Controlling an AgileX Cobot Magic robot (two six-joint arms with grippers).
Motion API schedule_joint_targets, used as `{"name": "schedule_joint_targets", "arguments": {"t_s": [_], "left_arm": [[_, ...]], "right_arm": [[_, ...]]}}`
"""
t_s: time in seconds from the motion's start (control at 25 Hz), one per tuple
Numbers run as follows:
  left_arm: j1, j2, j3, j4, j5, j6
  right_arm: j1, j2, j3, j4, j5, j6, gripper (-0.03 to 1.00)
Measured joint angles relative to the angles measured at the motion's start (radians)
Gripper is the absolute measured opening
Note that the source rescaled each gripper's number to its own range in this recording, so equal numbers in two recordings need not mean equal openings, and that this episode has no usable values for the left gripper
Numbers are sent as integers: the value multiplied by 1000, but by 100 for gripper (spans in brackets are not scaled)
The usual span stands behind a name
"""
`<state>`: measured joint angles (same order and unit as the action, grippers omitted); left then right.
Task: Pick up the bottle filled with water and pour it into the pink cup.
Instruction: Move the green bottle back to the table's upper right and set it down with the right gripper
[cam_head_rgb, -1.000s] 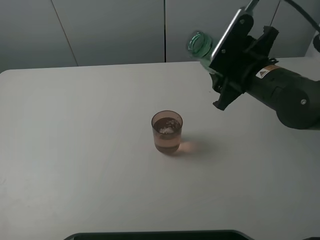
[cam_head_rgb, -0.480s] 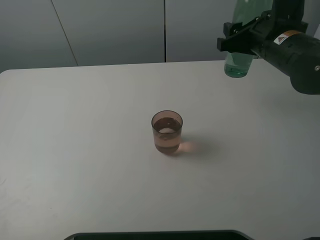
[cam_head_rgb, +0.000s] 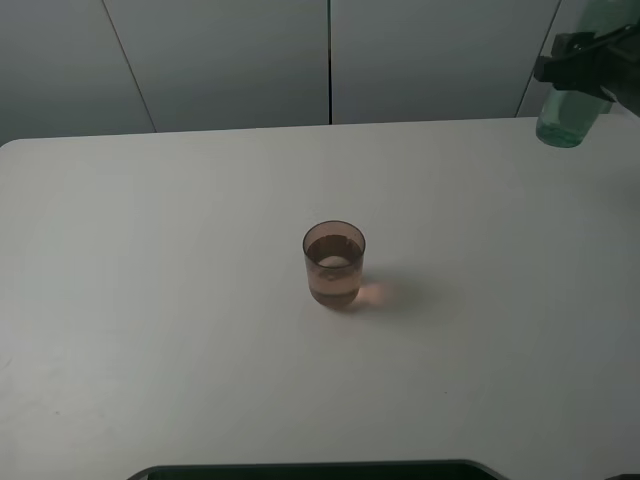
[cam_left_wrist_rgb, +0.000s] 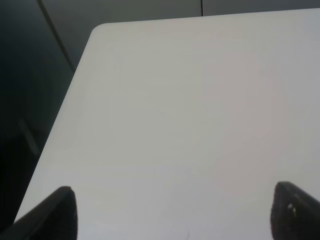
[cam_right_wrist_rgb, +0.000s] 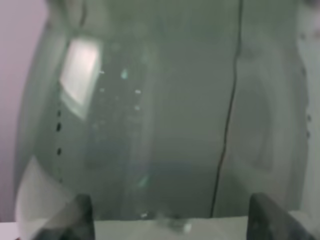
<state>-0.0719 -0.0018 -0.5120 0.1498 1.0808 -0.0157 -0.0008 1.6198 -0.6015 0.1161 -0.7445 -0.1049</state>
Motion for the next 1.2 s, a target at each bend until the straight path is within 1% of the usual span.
{"name": "schedule_joint_targets", "arguments": {"t_s": [0.16,0.24,0.36,0.44,0.52,0.72,0.84,1.08,1.2], "left_arm": [[0,0,0,0,0,0],[0,0,0,0,0,0],[0,2,0,0,0,0],[0,0,0,0,0,0],[0,0,0,0,0,0],[0,2,0,0,0,0],[0,2,0,0,0,0],[0,2,0,0,0,0],[0,2,0,0,0,0]], "right_arm": [[-64,78,0,-2,-35,38,0],[-77,119,-1,-4,-89,40,0],[-86,201,-7,-15,-197,42,0],[-88,254,-36,-27,-225,52,0],[-88,306,-73,-57,-226,69,0],[-88,390,-175,-212,-198,160,0],[-88,423,-220,-235,-200,200,0],[-88,531,-282,-305,-203,213,0],[-88,539,-282,-312,-206,213,0]]}}
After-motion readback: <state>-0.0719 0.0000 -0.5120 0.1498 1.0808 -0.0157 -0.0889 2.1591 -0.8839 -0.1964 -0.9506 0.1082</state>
